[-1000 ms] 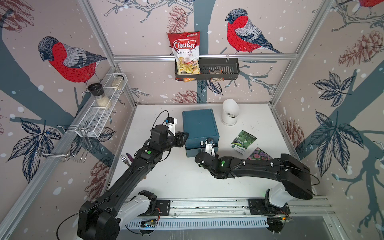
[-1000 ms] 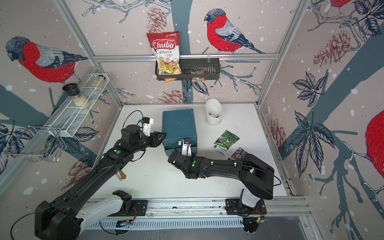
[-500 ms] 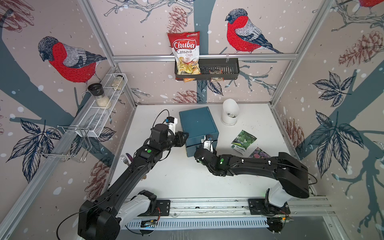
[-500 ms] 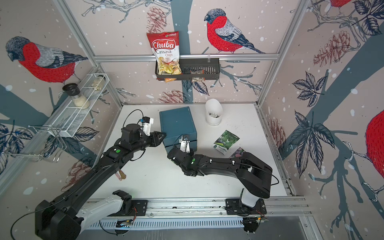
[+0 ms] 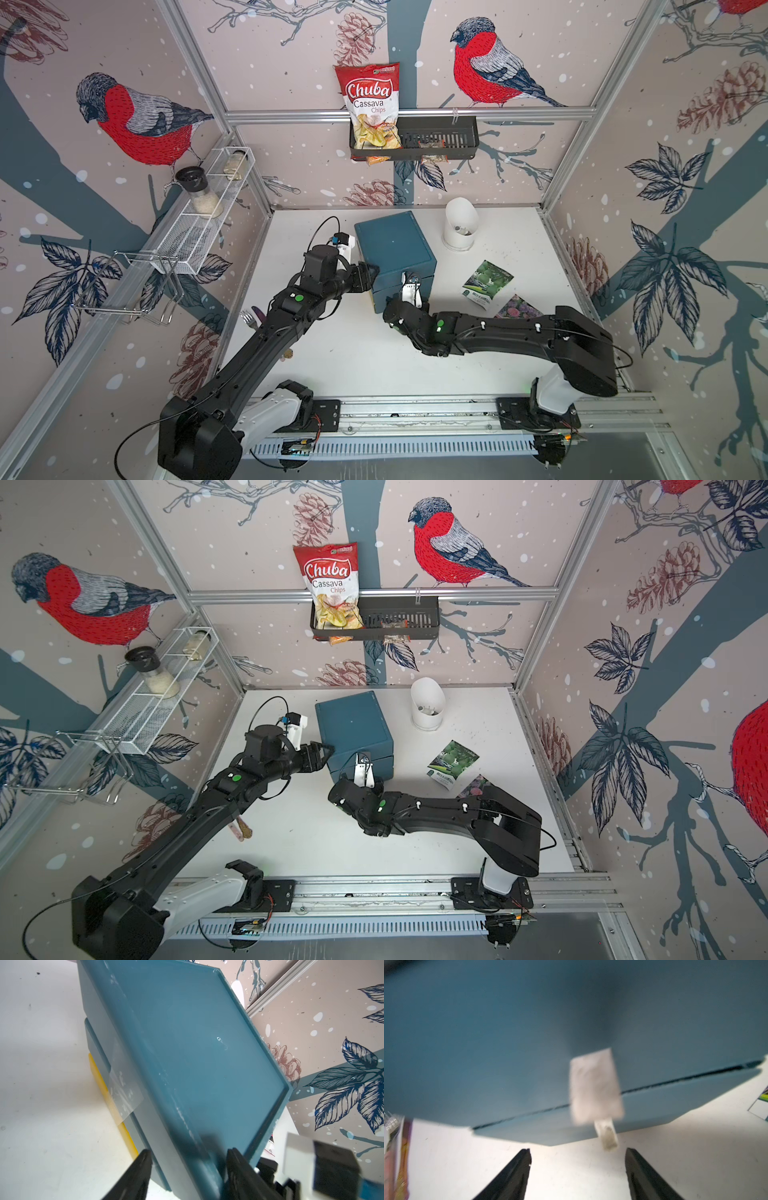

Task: Take the seed bags out of the drawer
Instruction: Close the drawer in the storage box, then adjust the storage box at the center of the board.

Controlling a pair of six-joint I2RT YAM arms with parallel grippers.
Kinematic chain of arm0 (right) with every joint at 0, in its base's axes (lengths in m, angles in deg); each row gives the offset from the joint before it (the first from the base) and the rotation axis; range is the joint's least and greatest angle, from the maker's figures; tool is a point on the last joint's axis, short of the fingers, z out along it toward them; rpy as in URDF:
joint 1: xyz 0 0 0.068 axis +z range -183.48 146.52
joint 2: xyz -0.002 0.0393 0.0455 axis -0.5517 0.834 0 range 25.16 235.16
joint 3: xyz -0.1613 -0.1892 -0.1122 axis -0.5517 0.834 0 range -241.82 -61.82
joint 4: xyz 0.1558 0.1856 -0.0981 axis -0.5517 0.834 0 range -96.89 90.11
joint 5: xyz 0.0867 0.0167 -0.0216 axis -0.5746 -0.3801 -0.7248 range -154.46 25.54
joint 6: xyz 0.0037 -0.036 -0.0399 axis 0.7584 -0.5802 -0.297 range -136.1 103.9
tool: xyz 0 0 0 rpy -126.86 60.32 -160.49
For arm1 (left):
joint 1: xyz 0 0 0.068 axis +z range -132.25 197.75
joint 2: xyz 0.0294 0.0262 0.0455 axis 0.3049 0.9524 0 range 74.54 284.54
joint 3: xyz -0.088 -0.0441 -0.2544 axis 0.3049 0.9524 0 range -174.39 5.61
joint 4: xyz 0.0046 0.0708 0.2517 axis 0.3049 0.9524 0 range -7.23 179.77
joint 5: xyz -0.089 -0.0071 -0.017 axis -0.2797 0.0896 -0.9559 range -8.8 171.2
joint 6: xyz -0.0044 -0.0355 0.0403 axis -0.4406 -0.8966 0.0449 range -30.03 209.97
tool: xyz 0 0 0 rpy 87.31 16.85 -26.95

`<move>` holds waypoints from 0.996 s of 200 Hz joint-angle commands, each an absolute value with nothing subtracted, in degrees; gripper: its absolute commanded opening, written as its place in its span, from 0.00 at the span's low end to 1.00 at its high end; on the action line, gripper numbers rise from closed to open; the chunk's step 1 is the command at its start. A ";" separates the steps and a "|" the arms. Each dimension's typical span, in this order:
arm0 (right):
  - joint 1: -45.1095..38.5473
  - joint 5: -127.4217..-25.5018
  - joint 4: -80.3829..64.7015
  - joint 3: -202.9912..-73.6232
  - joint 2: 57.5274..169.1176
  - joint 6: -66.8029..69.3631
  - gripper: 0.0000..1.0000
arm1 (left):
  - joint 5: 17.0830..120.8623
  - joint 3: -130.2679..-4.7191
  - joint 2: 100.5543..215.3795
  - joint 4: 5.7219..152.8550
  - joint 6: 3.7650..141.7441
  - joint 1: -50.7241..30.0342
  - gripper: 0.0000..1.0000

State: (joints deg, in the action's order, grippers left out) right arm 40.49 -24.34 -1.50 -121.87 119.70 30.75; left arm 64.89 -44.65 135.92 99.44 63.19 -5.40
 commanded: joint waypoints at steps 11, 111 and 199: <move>44.62 -18.90 8.57 -123.04 117.05 36.90 0.76 | 67.64 -47.66 136.04 101.30 59.10 -5.27 0.72; 48.14 -27.36 7.99 -108.86 102.61 50.40 0.53 | 69.43 -48.27 142.48 95.19 50.06 -3.08 0.63; 38.67 -39.47 -17.09 -90.39 90.36 52.79 0.41 | 65.77 -46.18 142.80 100.26 57.17 -3.09 0.41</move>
State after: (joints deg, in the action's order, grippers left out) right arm 40.19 -35.38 -4.98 -94.50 92.58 51.49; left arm 67.44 -47.29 142.87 94.08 53.11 -3.31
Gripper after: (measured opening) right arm 0.410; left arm 0.425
